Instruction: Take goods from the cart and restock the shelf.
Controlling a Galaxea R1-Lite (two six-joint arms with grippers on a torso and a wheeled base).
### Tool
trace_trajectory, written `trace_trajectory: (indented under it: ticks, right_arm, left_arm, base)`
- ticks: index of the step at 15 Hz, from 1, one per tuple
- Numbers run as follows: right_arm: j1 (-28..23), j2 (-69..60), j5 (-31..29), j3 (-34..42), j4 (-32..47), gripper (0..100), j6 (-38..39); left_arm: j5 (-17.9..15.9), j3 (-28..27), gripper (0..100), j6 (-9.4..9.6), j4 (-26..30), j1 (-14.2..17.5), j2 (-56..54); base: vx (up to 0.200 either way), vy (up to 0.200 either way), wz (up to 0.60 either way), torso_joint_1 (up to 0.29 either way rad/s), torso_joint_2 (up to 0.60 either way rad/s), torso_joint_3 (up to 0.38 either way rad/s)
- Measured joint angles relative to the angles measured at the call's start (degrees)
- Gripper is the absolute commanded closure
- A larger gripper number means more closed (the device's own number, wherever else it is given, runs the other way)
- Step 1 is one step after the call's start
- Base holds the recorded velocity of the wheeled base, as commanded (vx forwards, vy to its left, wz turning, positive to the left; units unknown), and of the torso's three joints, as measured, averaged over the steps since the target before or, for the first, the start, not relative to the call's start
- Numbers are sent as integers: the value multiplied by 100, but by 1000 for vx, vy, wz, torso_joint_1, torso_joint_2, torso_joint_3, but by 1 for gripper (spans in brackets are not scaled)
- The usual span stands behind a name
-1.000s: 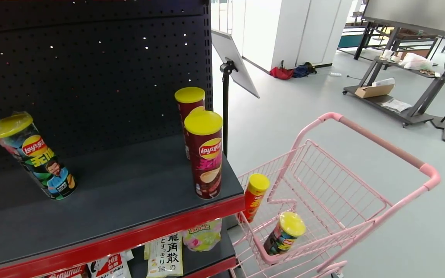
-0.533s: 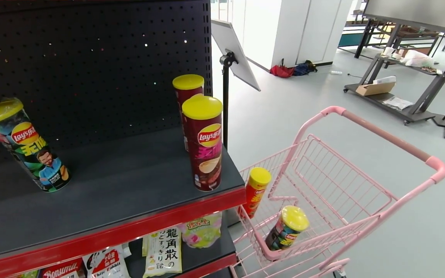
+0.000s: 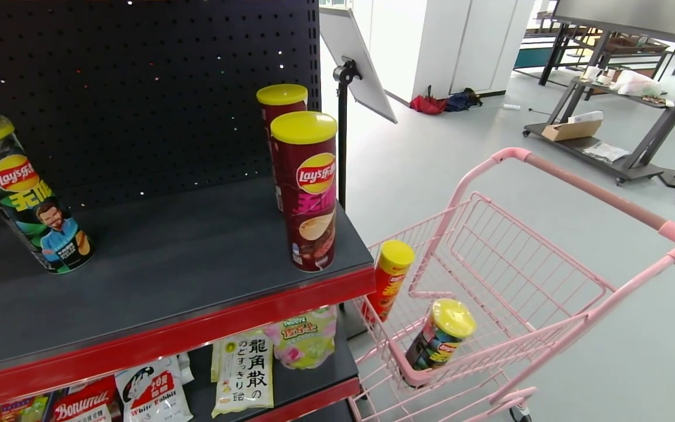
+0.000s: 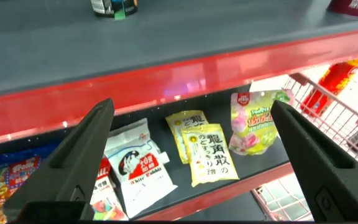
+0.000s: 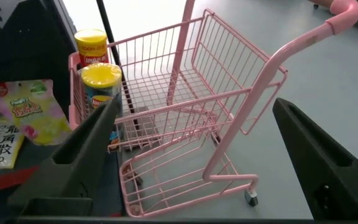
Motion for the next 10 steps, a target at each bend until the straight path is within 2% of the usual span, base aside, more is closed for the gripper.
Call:
trace_trajectory:
  ticks: [10]
  right_arm:
    - [0,0,0,0,0,0,1]
  left_arm:
    - [0,0,0,0,0,0,0]
  base:
    - [0,0,0,-171,507,334]
